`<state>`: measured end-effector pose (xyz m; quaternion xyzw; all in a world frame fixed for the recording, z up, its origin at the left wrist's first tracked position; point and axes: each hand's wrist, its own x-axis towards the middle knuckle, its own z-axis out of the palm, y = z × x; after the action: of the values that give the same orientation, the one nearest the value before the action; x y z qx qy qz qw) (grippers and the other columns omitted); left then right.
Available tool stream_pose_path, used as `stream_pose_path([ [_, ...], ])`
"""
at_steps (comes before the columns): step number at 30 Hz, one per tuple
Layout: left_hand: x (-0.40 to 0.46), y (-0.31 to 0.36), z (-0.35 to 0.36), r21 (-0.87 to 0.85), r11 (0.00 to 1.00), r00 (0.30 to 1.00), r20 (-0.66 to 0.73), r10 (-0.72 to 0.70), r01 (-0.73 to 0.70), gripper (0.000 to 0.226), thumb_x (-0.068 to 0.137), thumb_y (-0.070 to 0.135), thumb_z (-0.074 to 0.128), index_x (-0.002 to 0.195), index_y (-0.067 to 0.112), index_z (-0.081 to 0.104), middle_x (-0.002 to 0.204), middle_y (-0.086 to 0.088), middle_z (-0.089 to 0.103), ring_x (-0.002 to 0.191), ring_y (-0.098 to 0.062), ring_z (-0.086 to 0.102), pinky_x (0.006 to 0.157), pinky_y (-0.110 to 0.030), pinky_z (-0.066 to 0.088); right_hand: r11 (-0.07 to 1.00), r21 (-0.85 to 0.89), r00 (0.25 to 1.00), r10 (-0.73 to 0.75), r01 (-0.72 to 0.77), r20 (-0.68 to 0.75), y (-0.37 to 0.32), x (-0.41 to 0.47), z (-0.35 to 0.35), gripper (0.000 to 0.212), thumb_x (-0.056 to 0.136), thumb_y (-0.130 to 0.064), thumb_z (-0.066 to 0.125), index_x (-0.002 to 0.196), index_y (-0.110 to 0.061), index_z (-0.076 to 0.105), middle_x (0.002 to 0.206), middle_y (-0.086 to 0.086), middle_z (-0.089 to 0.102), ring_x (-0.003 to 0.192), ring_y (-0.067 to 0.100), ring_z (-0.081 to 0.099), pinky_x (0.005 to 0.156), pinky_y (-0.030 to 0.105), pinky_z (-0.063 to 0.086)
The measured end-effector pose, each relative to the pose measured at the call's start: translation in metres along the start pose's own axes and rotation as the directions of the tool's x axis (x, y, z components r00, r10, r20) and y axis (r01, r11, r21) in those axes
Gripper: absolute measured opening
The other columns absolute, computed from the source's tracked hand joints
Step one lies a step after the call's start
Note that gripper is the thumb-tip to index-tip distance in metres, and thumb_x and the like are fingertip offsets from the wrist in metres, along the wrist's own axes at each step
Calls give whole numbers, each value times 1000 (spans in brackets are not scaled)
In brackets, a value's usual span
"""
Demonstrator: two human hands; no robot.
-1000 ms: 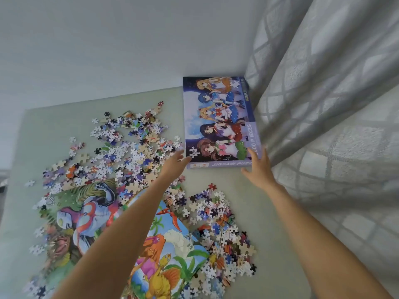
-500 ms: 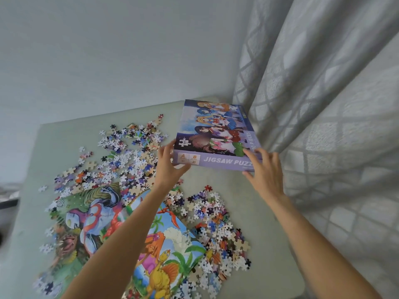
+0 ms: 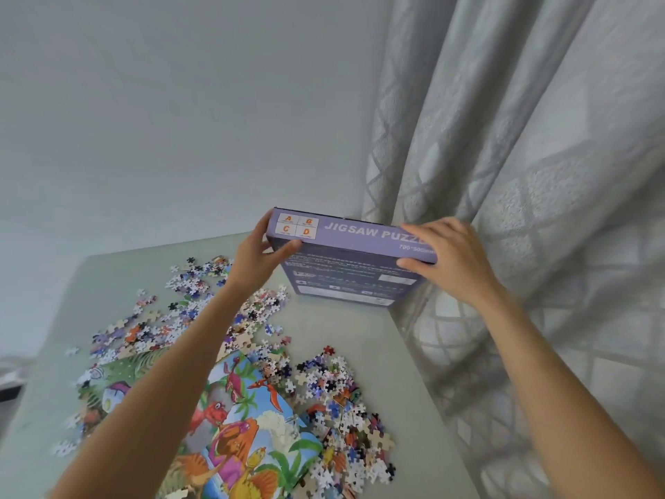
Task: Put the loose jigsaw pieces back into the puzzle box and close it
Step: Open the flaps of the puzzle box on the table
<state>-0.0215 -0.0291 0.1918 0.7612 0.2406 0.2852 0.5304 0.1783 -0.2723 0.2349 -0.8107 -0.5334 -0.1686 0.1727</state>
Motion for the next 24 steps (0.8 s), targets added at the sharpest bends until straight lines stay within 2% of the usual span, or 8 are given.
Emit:
stream_pose_path([
  [3,4,3,0,6,1000,1000,20,-15,15,67,83,31,63,142,24,31,130,0,54,113,-21,55,91,-36,51,993,101,991,54,-67,126,2,6,-9,58,82,-54,59,133,-28,51,113,-4,60,101,22,55,83,29,41],
  [5,7,3,1,-1,1000,999,16,-31,31,67,84,32,63,142,25,30,131,0,54,115,-22,55,93,-42,50,994,83,985,63,-77,162,3,10,-12,56,85,-54,54,135,-30,48,118,-6,58,105,18,53,83,30,42],
  [8,13,5,2,-23,999,999,15,-45,45,67,85,33,62,143,27,29,132,1,53,115,-21,55,93,-41,50,999,-19,985,30,-27,170,5,17,-12,53,90,-55,43,138,-32,43,121,-7,57,105,19,55,79,34,47],
  [13,26,10,8,-27,998,998,0,-65,65,63,87,34,60,142,28,29,130,2,53,110,-18,57,70,-13,51,990,-140,985,21,3,169,7,33,-13,48,95,-50,32,133,-25,47,116,-1,63,95,28,63,69,36,48],
  [15,29,10,11,-36,997,997,-33,-66,64,61,87,35,60,141,29,32,127,4,55,111,-18,57,78,-21,51,998,-51,993,38,-32,115,8,41,-16,40,97,-45,32,121,-20,52,104,0,68,86,30,65,62,34,45],
  [17,34,8,11,-24,998,997,-48,-60,59,60,86,38,61,139,32,35,126,6,56,110,-17,57,88,-31,49,994,33,994,98,-99,50,13,51,-20,36,99,-43,28,107,-17,52,82,1,66,74,28,63,56,31,36],
  [19,36,6,11,-31,997,996,-54,-72,70,60,85,41,61,138,32,35,125,5,57,109,-17,58,91,-36,49,991,41,992,125,-127,34,15,59,-23,37,98,-46,27,99,-18,52,76,0,62,73,24,61,55,31,36],
  [24,43,7,16,-18,996,992,-86,-88,87,63,83,48,60,138,33,32,126,3,56,109,-18,58,92,-42,49,959,193,968,229,-207,-101,19,68,-13,32,92,-46,48,111,-21,55,112,-2,58,96,17,57,74,34,47],
])
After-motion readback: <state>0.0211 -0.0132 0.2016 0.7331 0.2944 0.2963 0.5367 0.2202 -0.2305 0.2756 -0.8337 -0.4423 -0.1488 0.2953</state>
